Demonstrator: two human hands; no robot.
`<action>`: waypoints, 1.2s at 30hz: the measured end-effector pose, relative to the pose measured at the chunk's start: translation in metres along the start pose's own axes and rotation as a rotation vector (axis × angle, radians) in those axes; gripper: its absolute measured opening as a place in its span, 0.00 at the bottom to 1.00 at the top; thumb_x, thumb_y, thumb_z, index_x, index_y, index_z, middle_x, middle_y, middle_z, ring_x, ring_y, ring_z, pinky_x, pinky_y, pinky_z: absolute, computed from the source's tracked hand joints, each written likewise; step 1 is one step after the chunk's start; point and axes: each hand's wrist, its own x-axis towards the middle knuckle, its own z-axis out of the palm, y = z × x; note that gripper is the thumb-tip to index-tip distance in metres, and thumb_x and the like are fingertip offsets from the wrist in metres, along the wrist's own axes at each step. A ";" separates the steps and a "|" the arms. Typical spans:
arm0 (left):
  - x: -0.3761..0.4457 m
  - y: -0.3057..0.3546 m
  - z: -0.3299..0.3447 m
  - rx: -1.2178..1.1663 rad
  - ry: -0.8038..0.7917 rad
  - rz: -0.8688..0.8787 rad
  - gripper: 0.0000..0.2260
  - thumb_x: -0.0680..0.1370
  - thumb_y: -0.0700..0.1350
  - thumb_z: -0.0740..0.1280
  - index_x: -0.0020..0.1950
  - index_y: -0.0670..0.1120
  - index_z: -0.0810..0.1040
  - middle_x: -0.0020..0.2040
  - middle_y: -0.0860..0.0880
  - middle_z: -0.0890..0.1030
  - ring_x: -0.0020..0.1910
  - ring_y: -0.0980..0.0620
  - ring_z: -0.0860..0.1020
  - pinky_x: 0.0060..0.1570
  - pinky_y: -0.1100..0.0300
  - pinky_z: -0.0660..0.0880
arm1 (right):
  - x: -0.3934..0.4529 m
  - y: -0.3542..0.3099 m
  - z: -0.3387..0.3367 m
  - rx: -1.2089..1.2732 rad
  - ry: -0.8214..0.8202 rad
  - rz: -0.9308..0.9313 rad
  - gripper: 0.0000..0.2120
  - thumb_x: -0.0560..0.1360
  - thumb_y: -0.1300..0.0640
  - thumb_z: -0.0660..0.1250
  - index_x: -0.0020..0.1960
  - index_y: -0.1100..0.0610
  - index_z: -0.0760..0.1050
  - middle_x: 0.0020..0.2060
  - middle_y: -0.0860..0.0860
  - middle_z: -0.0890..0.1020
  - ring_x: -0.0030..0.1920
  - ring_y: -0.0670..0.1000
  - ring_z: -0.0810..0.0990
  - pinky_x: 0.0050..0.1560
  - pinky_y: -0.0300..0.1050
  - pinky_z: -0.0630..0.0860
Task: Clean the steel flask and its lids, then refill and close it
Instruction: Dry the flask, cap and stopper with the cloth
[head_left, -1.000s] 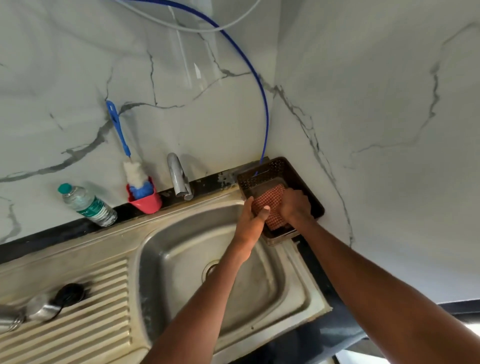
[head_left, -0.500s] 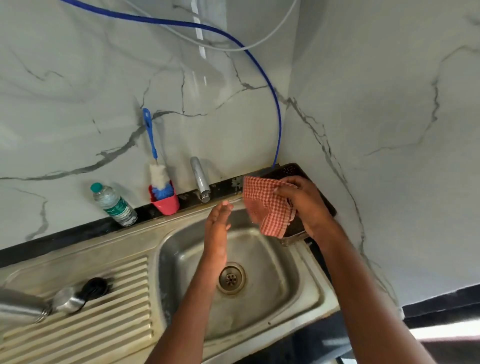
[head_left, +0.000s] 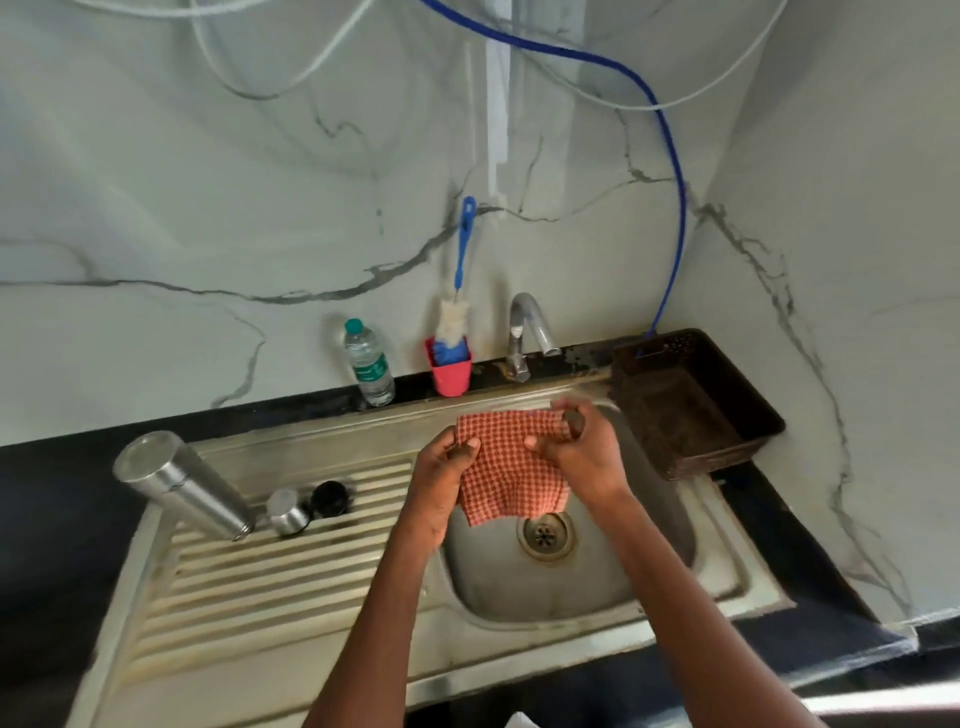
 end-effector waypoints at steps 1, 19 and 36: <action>-0.003 0.003 -0.005 -0.039 0.003 -0.006 0.12 0.84 0.38 0.66 0.66 0.42 0.82 0.61 0.40 0.86 0.62 0.38 0.83 0.63 0.42 0.79 | -0.003 -0.006 0.007 0.157 -0.025 0.003 0.30 0.69 0.65 0.81 0.66 0.54 0.73 0.52 0.53 0.87 0.52 0.52 0.86 0.52 0.48 0.84; -0.009 0.010 -0.050 0.223 0.079 0.046 0.15 0.86 0.37 0.62 0.55 0.54 0.84 0.53 0.52 0.87 0.55 0.50 0.83 0.56 0.52 0.79 | -0.047 0.004 0.067 0.277 -0.234 0.284 0.19 0.73 0.67 0.76 0.62 0.60 0.77 0.55 0.57 0.86 0.55 0.57 0.86 0.44 0.46 0.84; -0.039 0.003 -0.059 -0.123 0.033 -0.026 0.22 0.77 0.36 0.73 0.71 0.46 0.78 0.56 0.42 0.86 0.55 0.47 0.84 0.54 0.47 0.82 | -0.008 0.031 0.061 0.941 -0.431 0.694 0.13 0.77 0.68 0.69 0.61 0.68 0.78 0.54 0.63 0.85 0.51 0.59 0.86 0.49 0.53 0.85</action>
